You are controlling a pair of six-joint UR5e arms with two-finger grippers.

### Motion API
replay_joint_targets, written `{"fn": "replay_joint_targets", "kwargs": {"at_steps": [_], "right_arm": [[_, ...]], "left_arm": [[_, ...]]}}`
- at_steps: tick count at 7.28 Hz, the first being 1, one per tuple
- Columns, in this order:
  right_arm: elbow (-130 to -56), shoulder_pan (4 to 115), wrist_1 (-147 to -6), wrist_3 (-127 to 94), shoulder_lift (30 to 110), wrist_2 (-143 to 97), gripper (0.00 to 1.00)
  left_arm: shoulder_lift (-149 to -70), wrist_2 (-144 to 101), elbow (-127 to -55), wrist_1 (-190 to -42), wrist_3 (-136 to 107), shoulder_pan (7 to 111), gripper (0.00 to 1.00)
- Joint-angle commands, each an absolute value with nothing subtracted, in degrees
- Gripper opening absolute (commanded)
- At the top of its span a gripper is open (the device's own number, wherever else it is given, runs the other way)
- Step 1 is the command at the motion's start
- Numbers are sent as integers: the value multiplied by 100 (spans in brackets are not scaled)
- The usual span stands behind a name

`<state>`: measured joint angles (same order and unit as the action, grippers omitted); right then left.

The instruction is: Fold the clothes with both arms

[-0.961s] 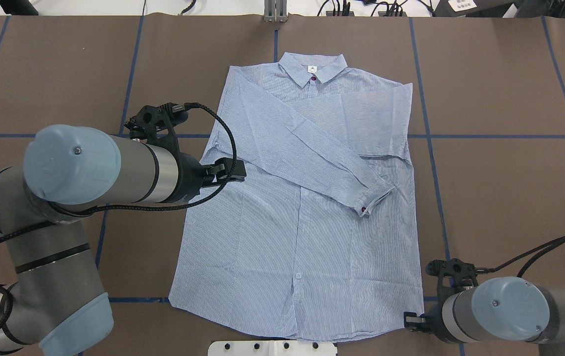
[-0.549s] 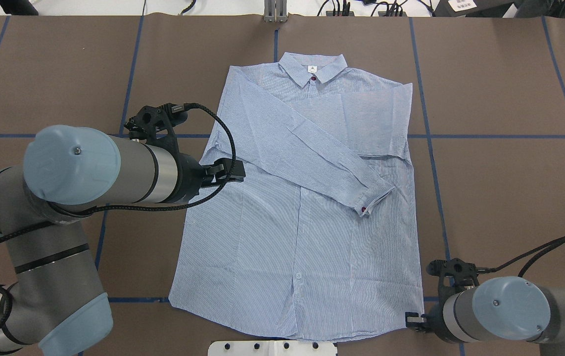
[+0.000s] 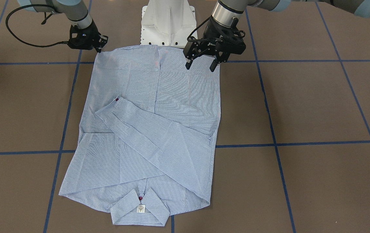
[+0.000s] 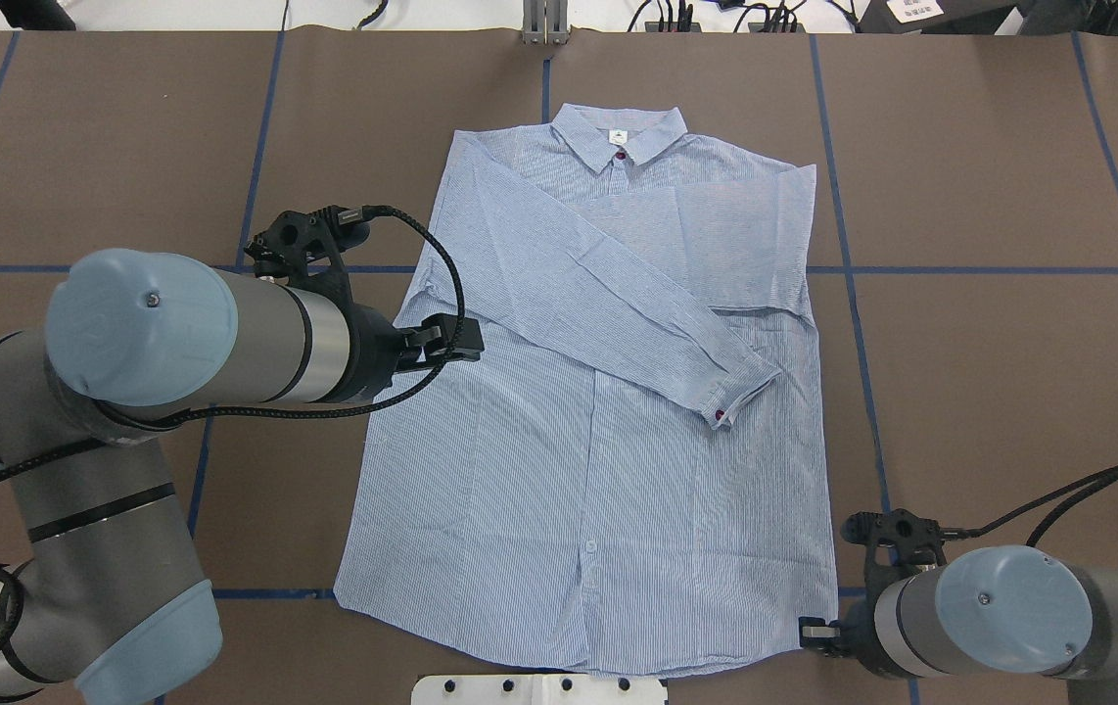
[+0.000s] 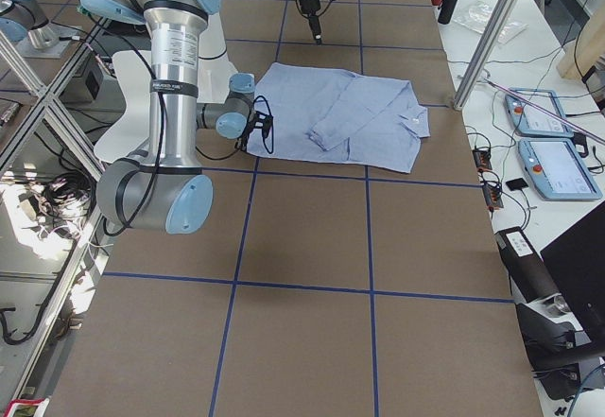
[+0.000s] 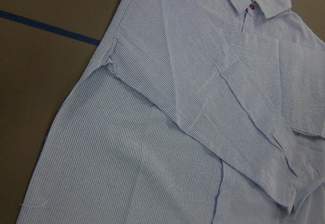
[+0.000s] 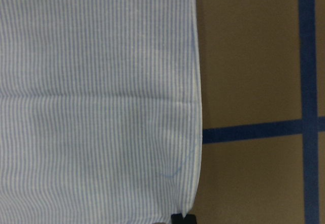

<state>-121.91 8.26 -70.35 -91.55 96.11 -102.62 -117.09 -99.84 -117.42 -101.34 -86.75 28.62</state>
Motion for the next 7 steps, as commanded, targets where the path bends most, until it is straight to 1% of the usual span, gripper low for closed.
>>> {"fn": "replay_joint_targets", "kwargs": {"at_steps": [1, 3, 5, 6, 7], "right_arm": [[-12357, 931, -7049, -9158, 9598, -10327, 0], [-12436, 958, -7023, -9167, 9545, -10318, 0], [-12595, 1246, -7014, -9158, 9571, -10562, 0], [-12621, 1492, -7005, -9150, 9571, -10834, 0], [-12638, 1512, -7005, -9149, 9510, -10872, 0]], "left_arm": [[-11681, -9984, -11742, -10116, -8675, 2883, 99], [-11524, -9993, -11751, -9679, -8675, 2804, 99], [-10963, -9984, -11777, -9686, -8675, 2655, 99], [-10734, -9984, -11795, -9677, -8675, 2454, 99], [-10610, -9976, -11786, -9677, -8744, 2182, 99]]}}
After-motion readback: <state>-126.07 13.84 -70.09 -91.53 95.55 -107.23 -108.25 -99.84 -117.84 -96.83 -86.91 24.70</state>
